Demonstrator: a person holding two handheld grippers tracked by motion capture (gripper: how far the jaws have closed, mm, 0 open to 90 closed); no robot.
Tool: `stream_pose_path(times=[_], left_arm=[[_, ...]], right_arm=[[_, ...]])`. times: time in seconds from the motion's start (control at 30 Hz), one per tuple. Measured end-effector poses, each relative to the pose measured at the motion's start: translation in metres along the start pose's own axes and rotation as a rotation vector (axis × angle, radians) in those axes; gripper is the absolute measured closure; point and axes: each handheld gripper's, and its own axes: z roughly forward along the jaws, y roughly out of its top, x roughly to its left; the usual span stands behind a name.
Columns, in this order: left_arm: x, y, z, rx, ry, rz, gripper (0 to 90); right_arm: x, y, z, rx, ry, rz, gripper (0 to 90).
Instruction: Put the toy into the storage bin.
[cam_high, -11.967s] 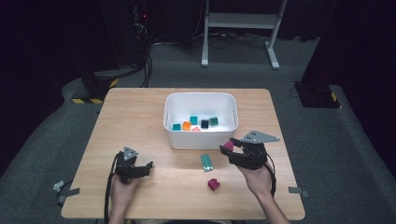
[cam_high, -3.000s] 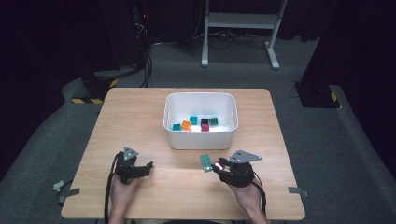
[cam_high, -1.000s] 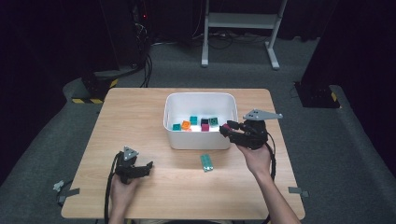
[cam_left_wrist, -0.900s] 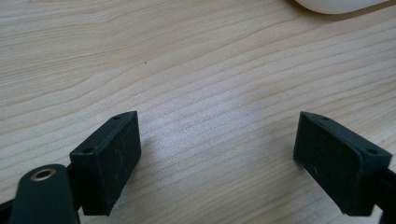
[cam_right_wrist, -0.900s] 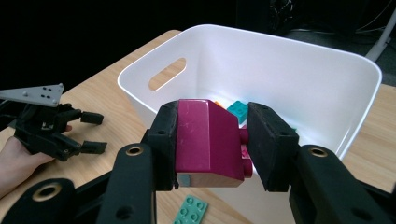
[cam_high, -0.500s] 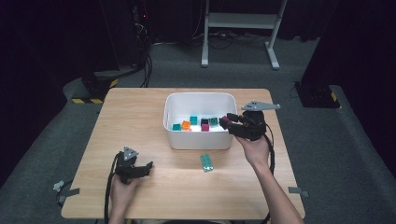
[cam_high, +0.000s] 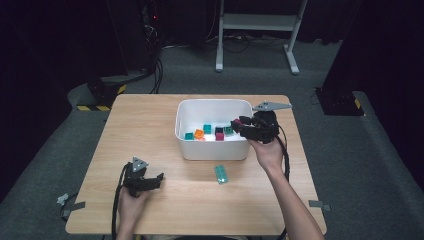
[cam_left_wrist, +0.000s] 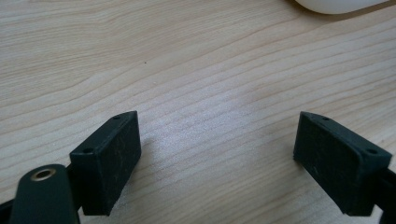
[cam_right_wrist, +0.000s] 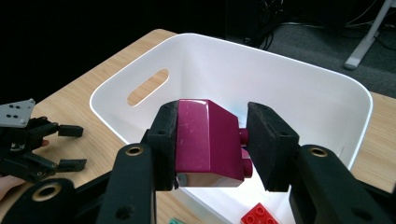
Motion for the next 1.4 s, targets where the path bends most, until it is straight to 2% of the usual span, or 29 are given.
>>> stream_pose_path(times=[0.33,0.97,1.23,1.4], left_arm=[[0.0,0.0,0.0,0.0,0.0,0.0,15.0],[0.0,0.0,0.0,-0.001,0.001,0.0,15.0],[0.0,0.0,0.0,0.0,0.0,0.0,15.0],[0.0,0.0,0.0,-0.001,0.0,-0.001,15.0]], right_arm=[[-0.004,0.007,0.014,0.03,-0.022,0.007,56.6],[-0.014,0.005,0.045,0.092,-0.054,0.037,56.4],[-0.019,0.003,0.049,0.101,-0.072,0.061,51.3],[-0.016,0.002,0.045,0.094,-0.072,0.046,50.7]])
